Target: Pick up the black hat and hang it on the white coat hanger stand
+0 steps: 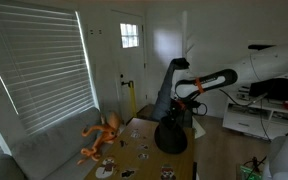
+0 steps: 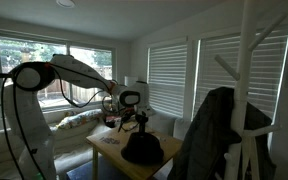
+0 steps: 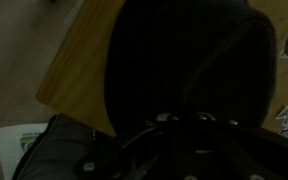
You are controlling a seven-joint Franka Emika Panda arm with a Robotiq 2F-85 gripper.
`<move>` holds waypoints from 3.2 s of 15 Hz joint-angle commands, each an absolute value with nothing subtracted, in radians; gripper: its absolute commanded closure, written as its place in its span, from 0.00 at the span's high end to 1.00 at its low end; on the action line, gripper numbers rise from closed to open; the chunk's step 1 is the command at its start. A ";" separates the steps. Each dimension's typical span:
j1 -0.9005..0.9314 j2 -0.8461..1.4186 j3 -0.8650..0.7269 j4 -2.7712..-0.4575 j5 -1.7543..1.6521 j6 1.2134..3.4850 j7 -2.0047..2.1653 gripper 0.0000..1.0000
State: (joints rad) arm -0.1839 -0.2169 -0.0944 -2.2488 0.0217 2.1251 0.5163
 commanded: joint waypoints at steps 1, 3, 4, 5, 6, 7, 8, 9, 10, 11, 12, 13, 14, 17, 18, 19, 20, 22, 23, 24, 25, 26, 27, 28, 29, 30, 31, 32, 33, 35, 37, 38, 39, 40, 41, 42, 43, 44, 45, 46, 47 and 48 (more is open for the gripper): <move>-0.200 -0.261 -0.086 -2.210 -0.103 2.039 0.483 0.02; -0.201 -0.278 -0.076 -2.178 -0.195 1.971 0.467 0.02; -0.201 -0.285 -0.071 -2.160 -0.241 1.931 0.456 0.02; -0.199 -0.290 -0.066 -2.143 -0.285 1.895 0.437 0.02; -0.197 -0.297 -0.059 -2.125 -0.329 1.850 0.422 0.02; -0.195 -0.301 -0.054 -2.110 -0.369 1.817 0.402 0.02; -0.191 -0.309 -0.048 -2.095 -0.409 1.792 0.380 0.02; -0.187 -0.294 -0.067 -2.126 -0.346 1.850 0.419 0.02; -0.187 -0.298 -0.065 -2.119 -0.352 1.841 0.416 0.07; -0.187 -0.299 -0.065 -2.120 -0.352 1.841 0.416 0.07; -0.187 -0.295 -0.066 -2.121 -0.352 1.841 0.416 0.07; -0.186 -0.291 -0.066 -2.121 -0.352 1.842 0.417 0.07; -0.186 -0.287 -0.066 -2.120 -0.352 1.840 0.416 0.07; -0.186 -0.284 -0.067 -2.120 -0.352 1.840 0.417 0.07; -0.186 -0.284 -0.067 -2.120 -0.352 1.840 0.417 0.07; -0.188 -0.286 -0.061 -2.113 -0.380 1.842 0.414 0.02; -0.191 -0.288 -0.054 -2.103 -0.421 1.838 0.412 0.02; -0.194 -0.295 -0.039 -2.078 -0.525 1.821 0.397 0.02; -0.193 -0.298 -0.033 -2.064 -0.579 1.805 0.384 0.02; -0.192 -0.302 -0.029 -2.053 -0.629 1.805 0.371 0.02; -0.189 -0.308 -0.024 -2.039 -0.676 1.789 0.353 0.02; -0.187 -0.309 -0.023 -2.026 -0.725 1.784 0.335 0.02; -0.183 -0.313 -0.022 -2.016 -0.773 1.781 0.316 0.02; -0.178 -0.321 -0.020 -2.005 -0.817 1.774 0.292 0.02; -0.175 -0.326 -0.021 -2.001 -0.863 1.779 0.269 0.02; -0.168 -0.336 -0.022 -1.992 -0.903 1.775 0.235 0.02; -0.163 -0.345 -0.029 -1.991 -0.943 1.789 0.201 0.02; -0.158 -0.355 -0.034 -1.988 -0.977 1.796 0.158 0.02; -0.152 -0.366 -0.040 -1.984 -1.005 1.800 0.108 0.02; -0.142 -0.385 -0.055 -1.984 -1.055 1.825 0.010 0.02; -0.134 -0.366 -0.056 -1.978 -1.035 1.807 0.055 0.02; -0.133 -0.371 -0.060 -1.978 -1.039 1.809 0.046 0.07; -0.131 -0.371 -0.062 -1.979 -1.039 1.809 0.048 0.07; -0.130 -0.370 -0.062 -1.982 -1.038 1.809 0.050 0.07; -0.129 -0.366 -0.062 -1.983 -1.038 1.809 0.052 0.07; -0.128 -0.364 -0.062 -1.983 -1.038 1.809 0.054 0.07; -0.128 -0.363 -0.062 -1.983 -1.038 1.809 0.054 0.07; -0.128 -0.362 -0.062 -1.983 -1.038 1.809 0.054 0.02; -0.132 -0.365 -0.060 -1.975 -1.071 1.822 0.053 0.02; -0.134 -0.369 -0.061 -1.968 -1.094 1.833 0.046 0.02; -0.137 -0.374 -0.062 -1.959 -1.129 1.845 0.035 0.02; -0.137 -0.378 -0.063 -1.951 -1.162 1.856 0.026 0.02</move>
